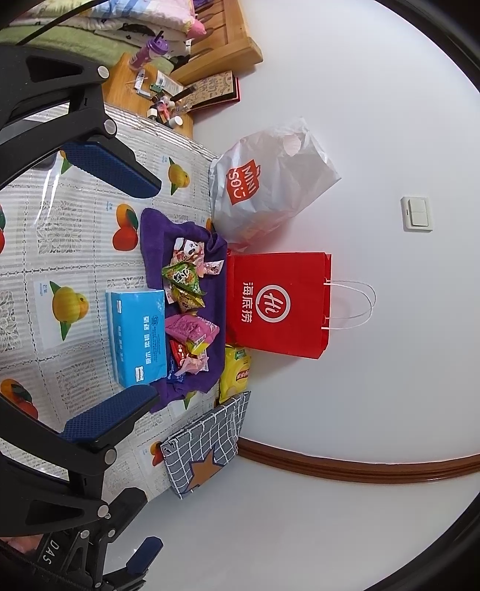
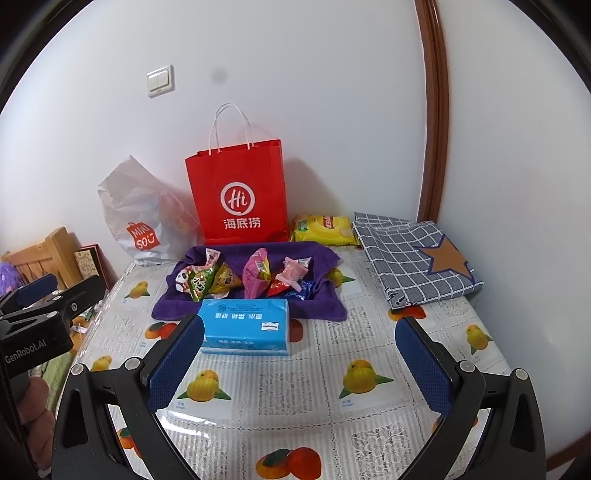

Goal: Organize snacks

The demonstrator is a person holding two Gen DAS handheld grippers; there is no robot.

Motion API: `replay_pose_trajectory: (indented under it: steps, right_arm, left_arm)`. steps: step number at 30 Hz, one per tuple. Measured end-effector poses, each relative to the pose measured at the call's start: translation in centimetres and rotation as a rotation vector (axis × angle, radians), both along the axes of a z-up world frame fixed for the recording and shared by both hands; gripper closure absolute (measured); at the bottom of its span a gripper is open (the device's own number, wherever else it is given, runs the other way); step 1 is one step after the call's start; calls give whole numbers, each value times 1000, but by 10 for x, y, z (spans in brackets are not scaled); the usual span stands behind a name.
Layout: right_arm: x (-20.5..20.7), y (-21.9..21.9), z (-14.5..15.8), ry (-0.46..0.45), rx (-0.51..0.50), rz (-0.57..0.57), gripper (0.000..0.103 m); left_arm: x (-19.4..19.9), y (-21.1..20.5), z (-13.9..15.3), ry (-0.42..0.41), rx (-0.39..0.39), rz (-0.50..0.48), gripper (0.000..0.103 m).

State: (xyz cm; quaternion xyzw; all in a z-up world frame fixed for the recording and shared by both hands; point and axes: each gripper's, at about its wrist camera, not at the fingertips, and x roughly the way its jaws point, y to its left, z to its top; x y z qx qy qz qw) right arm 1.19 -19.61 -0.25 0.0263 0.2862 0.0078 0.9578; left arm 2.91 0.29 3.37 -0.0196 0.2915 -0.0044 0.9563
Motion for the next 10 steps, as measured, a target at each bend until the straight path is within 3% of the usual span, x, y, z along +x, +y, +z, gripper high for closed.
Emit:
replay_pose_trajectory:
  steps: [10]
  right_arm:
    - [0, 0, -1, 0, -3, 1, 1]
  left_arm:
    - [1, 1, -2, -1, 0, 7, 1]
